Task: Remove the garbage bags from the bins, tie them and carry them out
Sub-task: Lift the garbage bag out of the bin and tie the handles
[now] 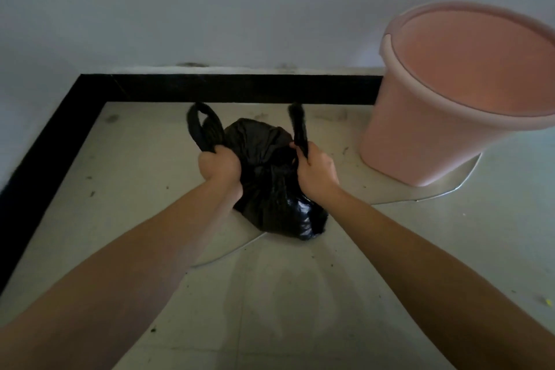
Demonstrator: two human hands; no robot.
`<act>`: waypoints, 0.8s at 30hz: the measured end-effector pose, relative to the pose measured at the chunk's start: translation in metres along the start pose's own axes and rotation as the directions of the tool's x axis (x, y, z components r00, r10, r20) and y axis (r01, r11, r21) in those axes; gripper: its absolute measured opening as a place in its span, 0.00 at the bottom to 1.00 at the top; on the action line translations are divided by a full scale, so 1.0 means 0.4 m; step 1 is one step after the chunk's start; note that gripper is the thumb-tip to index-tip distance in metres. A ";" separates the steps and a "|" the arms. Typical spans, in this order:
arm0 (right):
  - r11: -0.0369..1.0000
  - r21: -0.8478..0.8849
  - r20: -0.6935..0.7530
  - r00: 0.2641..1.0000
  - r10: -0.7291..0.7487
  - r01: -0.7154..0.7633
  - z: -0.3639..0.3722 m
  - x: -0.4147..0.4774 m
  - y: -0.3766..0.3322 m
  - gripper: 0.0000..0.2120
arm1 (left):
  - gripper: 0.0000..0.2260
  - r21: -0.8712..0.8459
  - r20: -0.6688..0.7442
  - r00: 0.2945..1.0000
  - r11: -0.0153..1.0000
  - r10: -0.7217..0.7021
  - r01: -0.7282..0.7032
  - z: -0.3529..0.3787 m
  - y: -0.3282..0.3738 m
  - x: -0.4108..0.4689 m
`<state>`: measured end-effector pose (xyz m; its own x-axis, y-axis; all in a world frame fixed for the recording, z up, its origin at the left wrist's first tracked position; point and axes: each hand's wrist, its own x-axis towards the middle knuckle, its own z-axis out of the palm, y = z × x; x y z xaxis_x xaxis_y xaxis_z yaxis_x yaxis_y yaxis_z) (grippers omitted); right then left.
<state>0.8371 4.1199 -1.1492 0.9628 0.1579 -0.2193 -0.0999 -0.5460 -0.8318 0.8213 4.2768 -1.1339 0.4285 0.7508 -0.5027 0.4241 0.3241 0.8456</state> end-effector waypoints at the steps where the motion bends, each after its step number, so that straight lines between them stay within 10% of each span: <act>1: 0.998 -0.058 -0.013 1.000 0.016 -0.017 0.003 -0.001 0.013 0.14 | 0.17 0.058 -0.007 1.000 0.998 -0.009 0.010 -0.012 -0.007 0.014; 6: 0.995 -0.043 -0.157 0.984 0.087 -0.095 -0.021 -0.001 0.039 0.14 | 0.16 0.229 0.035 0.998 0.972 0.052 -0.059 -0.054 -0.002 0.053; 11: 0.893 0.405 -0.159 0.947 0.280 -0.196 -0.065 0.023 0.031 0.16 | 0.14 0.139 0.156 0.975 0.973 0.161 -0.183 -0.016 0.018 0.006; 17: 0.697 0.715 0.019 0.997 0.068 -0.061 -0.128 0.006 -0.030 0.09 | 0.20 0.089 0.320 0.805 0.830 0.500 -0.551 -0.001 0.020 -0.086; 22: 0.863 0.504 -0.173 0.983 0.067 0.030 -0.153 0.038 -0.037 0.06 | 0.24 -0.029 0.398 0.713 0.785 0.577 -0.619 0.026 0.038 -0.095; 24: 0.887 0.457 -0.221 0.975 0.041 0.067 -0.152 0.045 -0.040 0.10 | 0.12 -0.009 0.339 0.755 0.804 0.562 -0.595 0.038 0.035 -0.077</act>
<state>0.8712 4.0814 -1.1090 0.9896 -0.0498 -0.1349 -0.1393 -0.0976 -0.9854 0.8261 4.2494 -1.1091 0.8318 0.5539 0.0349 0.0793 -0.1809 0.9803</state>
